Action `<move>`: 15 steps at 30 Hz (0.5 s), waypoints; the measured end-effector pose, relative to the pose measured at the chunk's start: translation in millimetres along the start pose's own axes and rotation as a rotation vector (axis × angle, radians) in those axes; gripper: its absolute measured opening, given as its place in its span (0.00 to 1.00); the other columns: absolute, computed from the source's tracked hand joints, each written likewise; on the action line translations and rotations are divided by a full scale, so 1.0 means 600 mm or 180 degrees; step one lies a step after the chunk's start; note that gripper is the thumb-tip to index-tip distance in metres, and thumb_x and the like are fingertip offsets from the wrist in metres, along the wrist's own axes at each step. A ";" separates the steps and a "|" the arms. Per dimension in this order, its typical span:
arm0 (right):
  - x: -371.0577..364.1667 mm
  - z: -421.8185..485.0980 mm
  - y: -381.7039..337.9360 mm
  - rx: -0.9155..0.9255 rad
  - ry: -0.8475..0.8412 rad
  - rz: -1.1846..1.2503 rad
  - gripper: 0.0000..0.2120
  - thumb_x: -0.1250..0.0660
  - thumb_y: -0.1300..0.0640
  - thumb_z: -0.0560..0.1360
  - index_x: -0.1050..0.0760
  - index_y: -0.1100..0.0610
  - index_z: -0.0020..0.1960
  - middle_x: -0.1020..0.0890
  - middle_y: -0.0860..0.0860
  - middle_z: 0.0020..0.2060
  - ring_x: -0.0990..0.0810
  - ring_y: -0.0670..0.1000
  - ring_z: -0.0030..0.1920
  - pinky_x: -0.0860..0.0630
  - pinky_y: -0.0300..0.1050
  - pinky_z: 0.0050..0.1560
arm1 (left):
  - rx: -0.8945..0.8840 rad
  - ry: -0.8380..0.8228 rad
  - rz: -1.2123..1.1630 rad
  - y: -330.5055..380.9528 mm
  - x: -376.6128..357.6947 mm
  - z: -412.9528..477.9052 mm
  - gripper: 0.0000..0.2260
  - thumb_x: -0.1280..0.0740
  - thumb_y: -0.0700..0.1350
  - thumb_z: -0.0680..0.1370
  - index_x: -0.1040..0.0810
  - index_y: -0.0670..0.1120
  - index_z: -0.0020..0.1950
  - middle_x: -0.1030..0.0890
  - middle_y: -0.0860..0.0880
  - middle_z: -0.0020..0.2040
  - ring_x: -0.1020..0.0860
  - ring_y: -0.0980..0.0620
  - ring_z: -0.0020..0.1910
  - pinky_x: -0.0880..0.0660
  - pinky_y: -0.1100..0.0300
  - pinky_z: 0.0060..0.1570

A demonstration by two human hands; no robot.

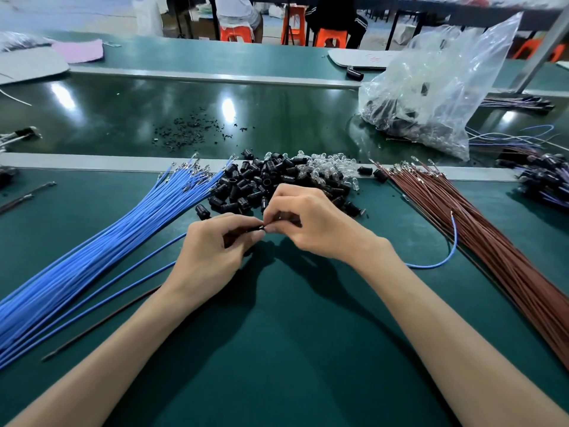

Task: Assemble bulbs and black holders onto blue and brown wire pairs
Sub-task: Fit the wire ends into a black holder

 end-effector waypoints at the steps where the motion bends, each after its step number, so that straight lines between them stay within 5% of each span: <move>1: 0.000 -0.002 0.003 -0.0051 -0.0028 0.0089 0.02 0.30 0.68 0.73 0.19 0.63 0.45 0.23 0.52 0.42 0.25 0.49 0.38 0.30 0.35 0.41 | -0.0015 -0.0004 0.0026 0.000 0.000 -0.001 0.06 0.28 0.36 0.73 0.16 0.44 0.48 0.18 0.59 0.41 0.21 0.63 0.39 0.26 0.71 0.43; 9: 0.003 -0.005 0.012 -0.0261 0.0474 0.0640 0.06 0.28 0.72 0.69 0.17 0.63 0.43 0.18 0.48 0.36 0.21 0.38 0.37 0.27 0.30 0.45 | 0.0038 0.0013 0.0035 -0.003 0.000 -0.001 0.06 0.30 0.37 0.75 0.15 0.45 0.48 0.16 0.52 0.38 0.20 0.56 0.38 0.27 0.68 0.40; 15: 0.013 -0.012 0.024 -0.0533 0.0410 0.0893 0.06 0.25 0.67 0.69 0.18 0.62 0.45 0.17 0.52 0.35 0.20 0.46 0.35 0.23 0.37 0.42 | 0.0077 0.0164 0.0032 -0.006 0.004 -0.001 0.06 0.30 0.38 0.75 0.15 0.46 0.48 0.18 0.58 0.36 0.22 0.61 0.35 0.26 0.69 0.39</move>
Point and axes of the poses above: each hand's wrist, its own z-axis towards the middle knuckle, its own x-axis out of the back of the hand, y = z × x, the point moved 5 cm from there along z, towards the middle knuckle
